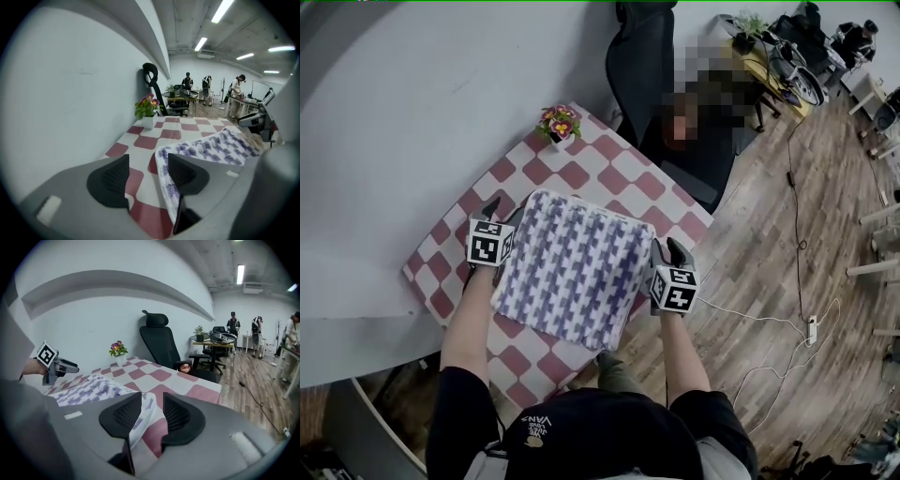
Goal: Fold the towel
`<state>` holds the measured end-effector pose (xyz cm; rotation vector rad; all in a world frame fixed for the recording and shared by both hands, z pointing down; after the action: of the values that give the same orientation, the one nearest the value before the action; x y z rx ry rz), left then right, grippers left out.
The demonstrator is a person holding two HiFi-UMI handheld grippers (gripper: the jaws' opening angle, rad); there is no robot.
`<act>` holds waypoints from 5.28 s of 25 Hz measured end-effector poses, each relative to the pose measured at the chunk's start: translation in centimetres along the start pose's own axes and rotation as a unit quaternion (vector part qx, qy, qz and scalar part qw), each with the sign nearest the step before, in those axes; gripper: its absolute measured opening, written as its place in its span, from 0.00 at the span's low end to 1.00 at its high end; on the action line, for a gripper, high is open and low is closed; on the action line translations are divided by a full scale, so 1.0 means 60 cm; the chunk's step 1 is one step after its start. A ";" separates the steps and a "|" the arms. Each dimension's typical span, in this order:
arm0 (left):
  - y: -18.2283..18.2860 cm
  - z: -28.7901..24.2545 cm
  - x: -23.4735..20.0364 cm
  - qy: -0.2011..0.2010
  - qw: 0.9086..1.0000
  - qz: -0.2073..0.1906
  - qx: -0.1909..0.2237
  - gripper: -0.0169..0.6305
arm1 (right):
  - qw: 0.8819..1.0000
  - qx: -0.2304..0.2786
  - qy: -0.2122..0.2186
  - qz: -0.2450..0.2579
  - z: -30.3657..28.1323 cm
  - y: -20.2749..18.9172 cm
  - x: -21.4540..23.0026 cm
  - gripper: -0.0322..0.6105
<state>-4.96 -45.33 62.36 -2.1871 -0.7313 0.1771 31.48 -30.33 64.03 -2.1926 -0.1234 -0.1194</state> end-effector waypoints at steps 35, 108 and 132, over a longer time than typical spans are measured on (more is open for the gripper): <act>-0.316 0.238 0.122 -0.179 0.983 -0.024 -0.024 0.41 | 0.991 -0.053 0.124 -0.022 0.254 -0.288 -0.250 0.42; -0.216 0.123 0.028 -0.208 0.954 0.137 -0.164 0.11 | 0.928 -0.145 0.265 -0.217 0.091 -0.166 -0.197 0.10; -0.225 0.171 -0.035 -0.171 0.954 0.233 -0.078 0.43 | 0.877 -0.115 0.275 -0.376 0.117 -0.151 -0.174 0.41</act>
<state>-16.30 -32.89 65.23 -2.4846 -0.4044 0.7780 20.23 -19.83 65.87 -2.1305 -0.6608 -1.2351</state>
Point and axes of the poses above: the fingertips, and each gripper's own axes: z backward along the fingers, x to its right, y out of its top, the point moved 1 cm from there along z, backward along the fingers, and after that the axes turned 2 degrees about -x, right-handed, at the moved point
